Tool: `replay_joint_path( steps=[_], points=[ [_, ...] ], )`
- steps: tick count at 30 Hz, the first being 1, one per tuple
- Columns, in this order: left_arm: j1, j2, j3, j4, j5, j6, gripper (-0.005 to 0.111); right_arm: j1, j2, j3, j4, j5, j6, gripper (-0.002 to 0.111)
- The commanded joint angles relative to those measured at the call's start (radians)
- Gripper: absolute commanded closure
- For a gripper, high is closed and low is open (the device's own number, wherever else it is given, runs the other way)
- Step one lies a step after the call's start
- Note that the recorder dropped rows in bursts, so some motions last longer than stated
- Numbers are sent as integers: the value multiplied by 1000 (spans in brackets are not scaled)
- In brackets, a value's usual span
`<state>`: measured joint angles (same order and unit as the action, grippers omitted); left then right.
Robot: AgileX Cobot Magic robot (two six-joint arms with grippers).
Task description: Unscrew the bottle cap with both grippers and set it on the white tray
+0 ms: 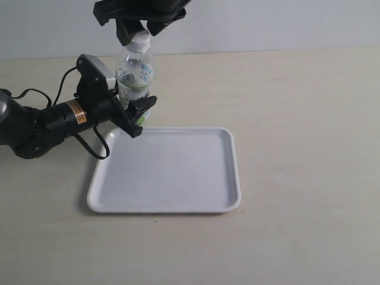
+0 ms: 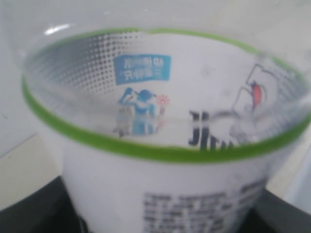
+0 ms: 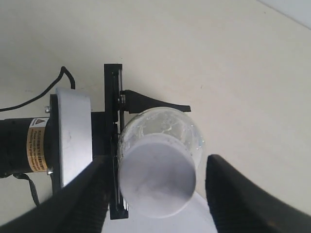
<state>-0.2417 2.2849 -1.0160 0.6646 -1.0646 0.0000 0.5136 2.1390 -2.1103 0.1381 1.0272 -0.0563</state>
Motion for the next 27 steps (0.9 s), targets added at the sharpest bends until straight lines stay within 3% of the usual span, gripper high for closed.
replay_joint_path(
  steps=[1, 4, 7, 12, 13, 27],
  points=[
    [1, -7, 0, -6, 16, 0, 107, -1, -11, 0, 3, 2, -1, 53],
    [1, -7, 0, -6, 16, 0, 107, -1, -11, 0, 3, 0, -1, 55],
    [1, -7, 0, -6, 16, 0, 107, -1, -9, 0, 3, 0, -1, 64],
    [1, -7, 0, -6, 16, 0, 107, -1, -9, 0, 1, 0, -1, 104],
    [1, -7, 0, -4, 16, 0, 107, -1, -9, 0, -3, 0, -7, 108],
    [1, -7, 0, 9, 12, -38, 107, -1, -9, 0, 3, -4, -408, 108]
  ],
)
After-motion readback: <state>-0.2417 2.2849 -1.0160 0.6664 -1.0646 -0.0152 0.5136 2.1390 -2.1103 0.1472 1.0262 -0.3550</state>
